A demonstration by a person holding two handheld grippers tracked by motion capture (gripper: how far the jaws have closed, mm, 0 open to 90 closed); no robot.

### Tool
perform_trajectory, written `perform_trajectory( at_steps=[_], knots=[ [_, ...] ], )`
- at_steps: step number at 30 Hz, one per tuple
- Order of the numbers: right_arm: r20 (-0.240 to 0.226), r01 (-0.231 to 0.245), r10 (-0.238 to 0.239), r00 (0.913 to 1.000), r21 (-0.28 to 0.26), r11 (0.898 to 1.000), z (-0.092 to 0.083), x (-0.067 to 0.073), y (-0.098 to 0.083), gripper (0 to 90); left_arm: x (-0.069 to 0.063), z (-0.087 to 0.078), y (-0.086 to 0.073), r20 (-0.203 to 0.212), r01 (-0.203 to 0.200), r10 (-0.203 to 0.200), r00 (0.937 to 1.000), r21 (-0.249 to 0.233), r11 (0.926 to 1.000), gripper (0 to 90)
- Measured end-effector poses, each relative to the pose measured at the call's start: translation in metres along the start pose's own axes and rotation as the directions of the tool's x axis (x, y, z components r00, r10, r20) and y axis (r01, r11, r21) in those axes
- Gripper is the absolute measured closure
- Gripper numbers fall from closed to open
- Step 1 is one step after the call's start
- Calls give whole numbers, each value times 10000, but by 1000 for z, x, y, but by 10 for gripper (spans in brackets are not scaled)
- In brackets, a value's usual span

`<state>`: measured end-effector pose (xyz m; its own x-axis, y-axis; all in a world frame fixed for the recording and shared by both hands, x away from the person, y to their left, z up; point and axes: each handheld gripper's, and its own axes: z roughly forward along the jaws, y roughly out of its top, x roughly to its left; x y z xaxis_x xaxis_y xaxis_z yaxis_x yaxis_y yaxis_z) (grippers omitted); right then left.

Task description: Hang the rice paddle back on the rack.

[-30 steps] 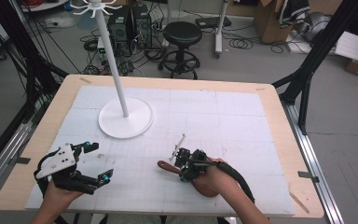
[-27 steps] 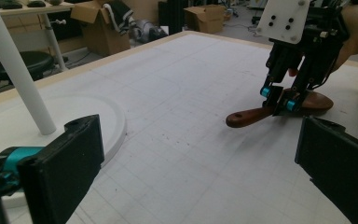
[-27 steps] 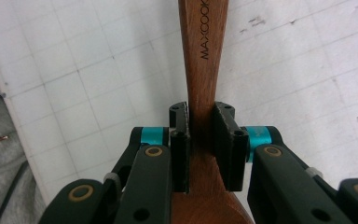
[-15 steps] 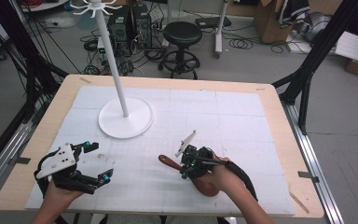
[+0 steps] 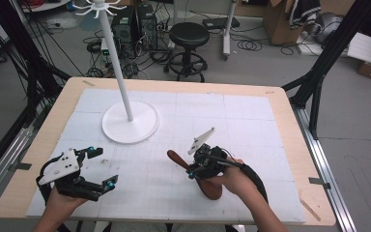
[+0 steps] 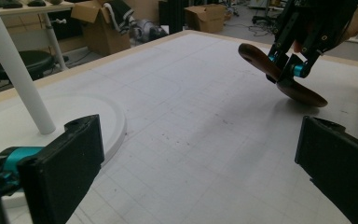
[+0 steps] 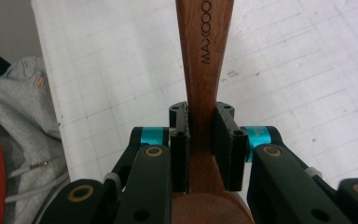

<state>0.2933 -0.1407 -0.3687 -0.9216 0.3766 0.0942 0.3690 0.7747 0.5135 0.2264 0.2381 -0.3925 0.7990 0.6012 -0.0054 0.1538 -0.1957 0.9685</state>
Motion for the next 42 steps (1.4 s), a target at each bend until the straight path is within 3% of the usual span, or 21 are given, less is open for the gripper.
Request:
perform_trajectory(
  at_steps=[10,16,32,42],
  knots=[
    [-172,50,-65,9998,-880,9961,-13,-7,2,781,0,0,0,9,-5,5,10000,-1,10000,17],
    [113,251,-239,9996,-1162,9929,-20,-7,6,783,0,0,0,17,-22,22,10000,14,10000,17],
    [103,96,-80,9999,-1594,9872,-34,-12,14,784,0,0,0,30,-38,38,10000,26,10000,17],
    [130,139,-114,9999,-2151,9765,-51,-17,26,784,0,0,0,37,-34,34,10000,22,10000,17]
  ],
)
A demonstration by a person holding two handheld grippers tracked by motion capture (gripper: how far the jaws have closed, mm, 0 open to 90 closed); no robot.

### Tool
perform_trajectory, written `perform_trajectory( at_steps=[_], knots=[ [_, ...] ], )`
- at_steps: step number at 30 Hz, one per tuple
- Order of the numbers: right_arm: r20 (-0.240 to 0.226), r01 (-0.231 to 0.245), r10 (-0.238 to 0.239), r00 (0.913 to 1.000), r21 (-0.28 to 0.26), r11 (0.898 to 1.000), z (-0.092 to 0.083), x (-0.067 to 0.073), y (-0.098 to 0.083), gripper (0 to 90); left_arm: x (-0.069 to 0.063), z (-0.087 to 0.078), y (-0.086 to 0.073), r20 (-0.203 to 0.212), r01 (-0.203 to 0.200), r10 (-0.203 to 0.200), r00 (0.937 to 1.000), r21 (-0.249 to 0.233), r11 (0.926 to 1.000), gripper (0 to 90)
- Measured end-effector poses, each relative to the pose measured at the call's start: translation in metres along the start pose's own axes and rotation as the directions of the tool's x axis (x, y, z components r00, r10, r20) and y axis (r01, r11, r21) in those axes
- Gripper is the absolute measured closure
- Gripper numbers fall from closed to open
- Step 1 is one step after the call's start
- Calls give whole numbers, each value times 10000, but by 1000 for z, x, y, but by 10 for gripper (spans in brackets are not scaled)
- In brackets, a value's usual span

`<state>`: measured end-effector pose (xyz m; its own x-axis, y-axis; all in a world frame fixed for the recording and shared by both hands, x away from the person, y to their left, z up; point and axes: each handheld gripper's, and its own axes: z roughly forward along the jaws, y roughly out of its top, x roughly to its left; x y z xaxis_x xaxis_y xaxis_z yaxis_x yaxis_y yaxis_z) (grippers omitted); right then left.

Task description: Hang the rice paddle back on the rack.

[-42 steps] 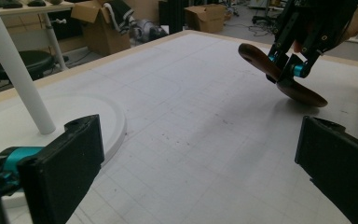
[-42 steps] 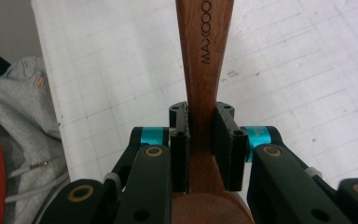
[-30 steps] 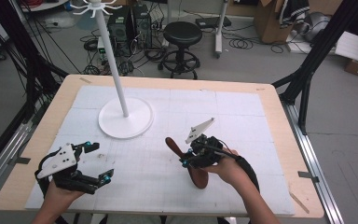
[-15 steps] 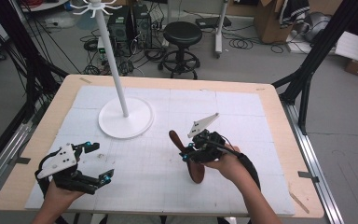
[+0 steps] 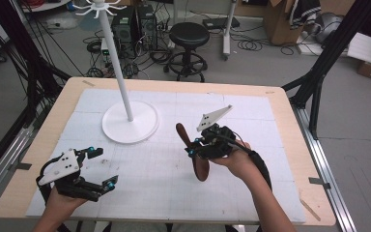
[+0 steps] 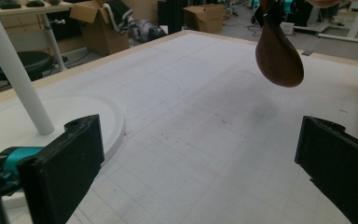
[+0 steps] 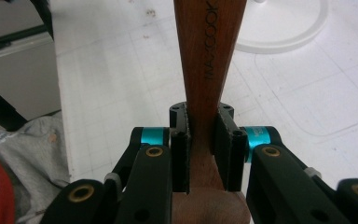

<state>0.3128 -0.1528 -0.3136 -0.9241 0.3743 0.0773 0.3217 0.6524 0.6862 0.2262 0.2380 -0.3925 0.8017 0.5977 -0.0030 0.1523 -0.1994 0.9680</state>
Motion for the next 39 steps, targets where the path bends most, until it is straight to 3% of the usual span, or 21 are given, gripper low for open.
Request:
perform_trajectory(
  at_steps=[14,39],
  knots=[
    [154,319,-312,9994,-438,9985,-17,-3,28,783,0,0,0,11,-6,6,10000,-43,10000,17],
    [318,651,-626,9975,-819,9945,-29,-10,69,783,0,-1,0,100,-34,36,9999,-151,9999,17]
  ],
)
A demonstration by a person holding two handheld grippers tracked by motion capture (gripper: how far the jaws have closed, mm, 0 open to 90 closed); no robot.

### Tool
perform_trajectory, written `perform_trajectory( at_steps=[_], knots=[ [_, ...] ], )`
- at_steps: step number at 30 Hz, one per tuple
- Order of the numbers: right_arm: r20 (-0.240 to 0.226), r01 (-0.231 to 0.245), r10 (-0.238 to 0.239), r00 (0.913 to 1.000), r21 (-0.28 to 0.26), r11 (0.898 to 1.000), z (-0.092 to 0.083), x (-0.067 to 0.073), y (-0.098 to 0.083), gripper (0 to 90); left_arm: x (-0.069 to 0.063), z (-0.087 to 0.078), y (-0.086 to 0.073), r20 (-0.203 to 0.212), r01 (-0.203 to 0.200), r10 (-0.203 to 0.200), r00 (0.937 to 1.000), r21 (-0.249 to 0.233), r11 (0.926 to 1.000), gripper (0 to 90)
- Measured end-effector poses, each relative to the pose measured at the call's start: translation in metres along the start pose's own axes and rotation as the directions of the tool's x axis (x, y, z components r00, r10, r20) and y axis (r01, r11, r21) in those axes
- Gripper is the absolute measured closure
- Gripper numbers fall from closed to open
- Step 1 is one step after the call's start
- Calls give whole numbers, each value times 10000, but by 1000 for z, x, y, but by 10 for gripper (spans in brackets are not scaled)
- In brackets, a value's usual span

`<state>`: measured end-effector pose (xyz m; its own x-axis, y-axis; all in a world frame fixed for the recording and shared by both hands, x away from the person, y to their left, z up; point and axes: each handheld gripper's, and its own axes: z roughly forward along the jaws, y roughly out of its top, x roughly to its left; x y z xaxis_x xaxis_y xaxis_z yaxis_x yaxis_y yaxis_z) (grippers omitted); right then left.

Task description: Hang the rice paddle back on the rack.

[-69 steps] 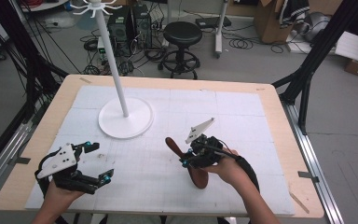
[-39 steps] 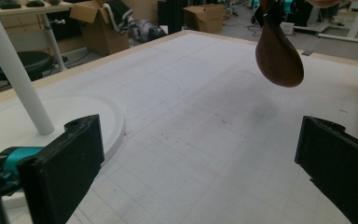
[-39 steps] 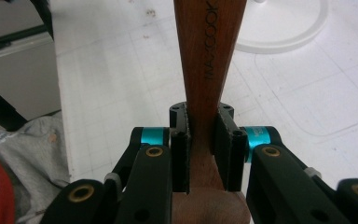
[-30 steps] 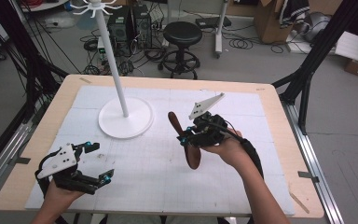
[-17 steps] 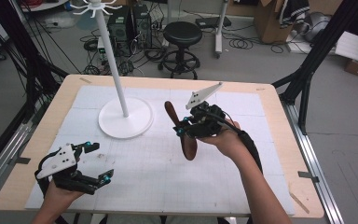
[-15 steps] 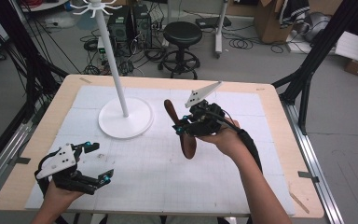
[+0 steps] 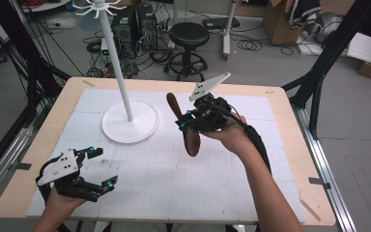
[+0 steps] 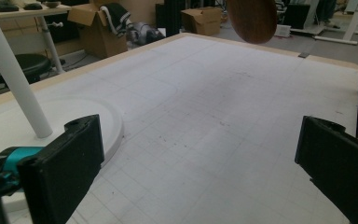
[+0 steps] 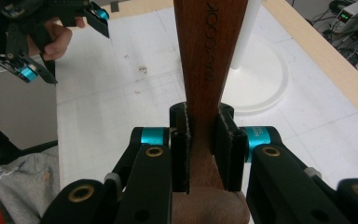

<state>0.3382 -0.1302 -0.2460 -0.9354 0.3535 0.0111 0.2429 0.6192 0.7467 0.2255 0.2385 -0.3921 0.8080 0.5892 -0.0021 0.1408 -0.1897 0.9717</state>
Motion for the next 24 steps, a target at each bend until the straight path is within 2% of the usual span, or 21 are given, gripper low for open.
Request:
perform_trajectory(
  at_steps=[24],
  knots=[
    [33,173,-172,9998,-304,9994,-9,-9,36,783,-1,-1,1,46,-59,59,10000,-22,10000,17]
  ],
)
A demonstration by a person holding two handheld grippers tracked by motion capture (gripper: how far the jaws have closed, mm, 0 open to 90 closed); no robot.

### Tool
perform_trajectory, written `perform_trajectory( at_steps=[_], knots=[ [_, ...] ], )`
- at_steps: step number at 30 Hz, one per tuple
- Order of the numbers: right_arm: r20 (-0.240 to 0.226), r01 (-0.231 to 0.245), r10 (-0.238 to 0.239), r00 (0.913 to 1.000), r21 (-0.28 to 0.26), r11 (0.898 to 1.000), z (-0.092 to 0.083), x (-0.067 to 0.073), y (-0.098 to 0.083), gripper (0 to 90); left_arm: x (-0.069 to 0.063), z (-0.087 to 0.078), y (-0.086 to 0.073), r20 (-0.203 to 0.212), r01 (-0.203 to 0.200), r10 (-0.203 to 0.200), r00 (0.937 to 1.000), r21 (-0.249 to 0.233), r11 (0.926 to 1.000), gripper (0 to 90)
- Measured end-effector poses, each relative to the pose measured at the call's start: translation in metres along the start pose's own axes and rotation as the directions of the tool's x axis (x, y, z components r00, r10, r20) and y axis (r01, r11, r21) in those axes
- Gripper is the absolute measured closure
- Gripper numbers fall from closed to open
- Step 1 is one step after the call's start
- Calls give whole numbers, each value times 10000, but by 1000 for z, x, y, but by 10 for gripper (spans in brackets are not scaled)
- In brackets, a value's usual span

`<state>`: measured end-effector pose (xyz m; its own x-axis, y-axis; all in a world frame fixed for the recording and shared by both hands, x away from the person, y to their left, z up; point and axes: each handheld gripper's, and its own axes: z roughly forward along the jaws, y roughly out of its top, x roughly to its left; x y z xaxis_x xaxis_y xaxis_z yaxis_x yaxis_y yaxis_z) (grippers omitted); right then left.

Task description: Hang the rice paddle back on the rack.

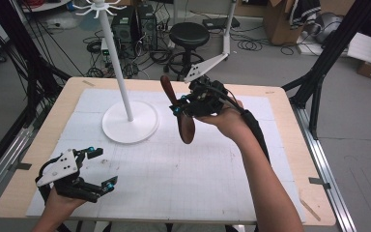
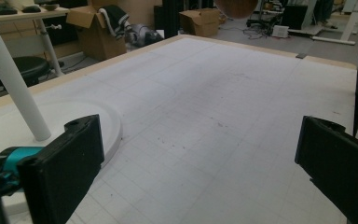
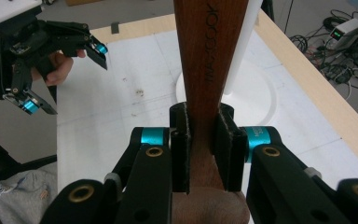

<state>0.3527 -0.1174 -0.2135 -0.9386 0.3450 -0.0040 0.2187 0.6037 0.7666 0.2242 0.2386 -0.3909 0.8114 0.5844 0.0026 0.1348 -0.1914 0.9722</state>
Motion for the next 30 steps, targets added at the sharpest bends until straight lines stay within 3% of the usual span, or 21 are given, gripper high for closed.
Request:
perform_trajectory(
  at_steps=[19,30],
  knots=[
    [5,352,-352,9994,-86,9993,-1,-5,32,783,-1,0,1,77,-52,52,10000,-47,10000,17],
    [48,296,-295,9996,-121,9995,1,-11,47,783,-2,0,1,97,-51,51,9999,-44,10000,17]
  ],
)
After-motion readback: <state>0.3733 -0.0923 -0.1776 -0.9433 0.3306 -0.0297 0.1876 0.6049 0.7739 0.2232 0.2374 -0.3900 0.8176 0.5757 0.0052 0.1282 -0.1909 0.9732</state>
